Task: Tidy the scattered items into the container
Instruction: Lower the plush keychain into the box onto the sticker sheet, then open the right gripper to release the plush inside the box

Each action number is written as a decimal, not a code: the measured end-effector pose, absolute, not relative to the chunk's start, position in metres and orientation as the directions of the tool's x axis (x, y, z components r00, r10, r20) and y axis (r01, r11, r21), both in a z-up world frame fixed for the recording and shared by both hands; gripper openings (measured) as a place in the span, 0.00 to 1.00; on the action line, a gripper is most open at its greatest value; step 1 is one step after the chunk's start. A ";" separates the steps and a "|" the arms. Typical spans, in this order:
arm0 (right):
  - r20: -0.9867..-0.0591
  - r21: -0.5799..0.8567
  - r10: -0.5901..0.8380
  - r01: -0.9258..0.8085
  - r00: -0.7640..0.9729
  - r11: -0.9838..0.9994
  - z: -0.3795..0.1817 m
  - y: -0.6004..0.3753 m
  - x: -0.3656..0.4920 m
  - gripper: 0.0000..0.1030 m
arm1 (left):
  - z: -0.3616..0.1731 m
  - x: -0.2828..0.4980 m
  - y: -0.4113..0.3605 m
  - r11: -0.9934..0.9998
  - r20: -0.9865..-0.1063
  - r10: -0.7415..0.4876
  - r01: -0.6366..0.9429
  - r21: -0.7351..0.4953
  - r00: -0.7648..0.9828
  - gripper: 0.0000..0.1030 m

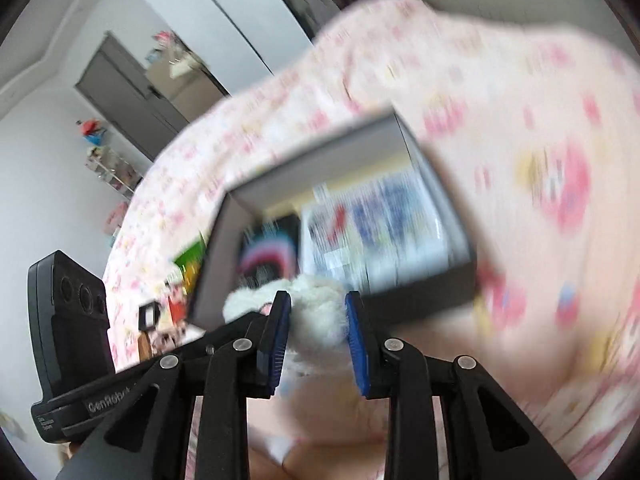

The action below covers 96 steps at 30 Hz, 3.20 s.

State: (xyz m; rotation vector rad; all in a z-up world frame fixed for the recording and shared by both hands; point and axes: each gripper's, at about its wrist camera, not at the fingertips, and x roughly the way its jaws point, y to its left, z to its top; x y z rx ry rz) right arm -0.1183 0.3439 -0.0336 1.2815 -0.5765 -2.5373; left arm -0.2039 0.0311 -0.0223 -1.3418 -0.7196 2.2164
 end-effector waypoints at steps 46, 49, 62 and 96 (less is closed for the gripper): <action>-0.943 0.214 -0.246 0.156 -0.223 -0.964 -0.130 0.331 -0.275 0.24 | -0.138 -0.309 0.123 -0.873 -0.864 0.486 -0.128 -0.471 -0.132 0.35; -0.950 0.190 -0.216 0.132 -0.225 -0.973 -0.136 0.330 -0.296 0.24 | -0.141 -0.313 0.120 -0.878 -0.867 0.478 -0.122 -0.463 -0.145 0.37; -0.853 0.365 -0.350 0.035 -0.387 -0.930 -0.112 0.360 -0.277 0.24 | -0.136 -0.348 0.143 -0.937 -0.916 0.343 -0.149 -0.317 -0.207 0.37; -0.777 0.027 -0.011 -0.016 -0.630 -1.000 -0.059 0.361 -0.241 0.30 | -0.096 -0.320 0.169 -0.865 -0.825 0.496 -0.237 -0.442 -0.271 0.44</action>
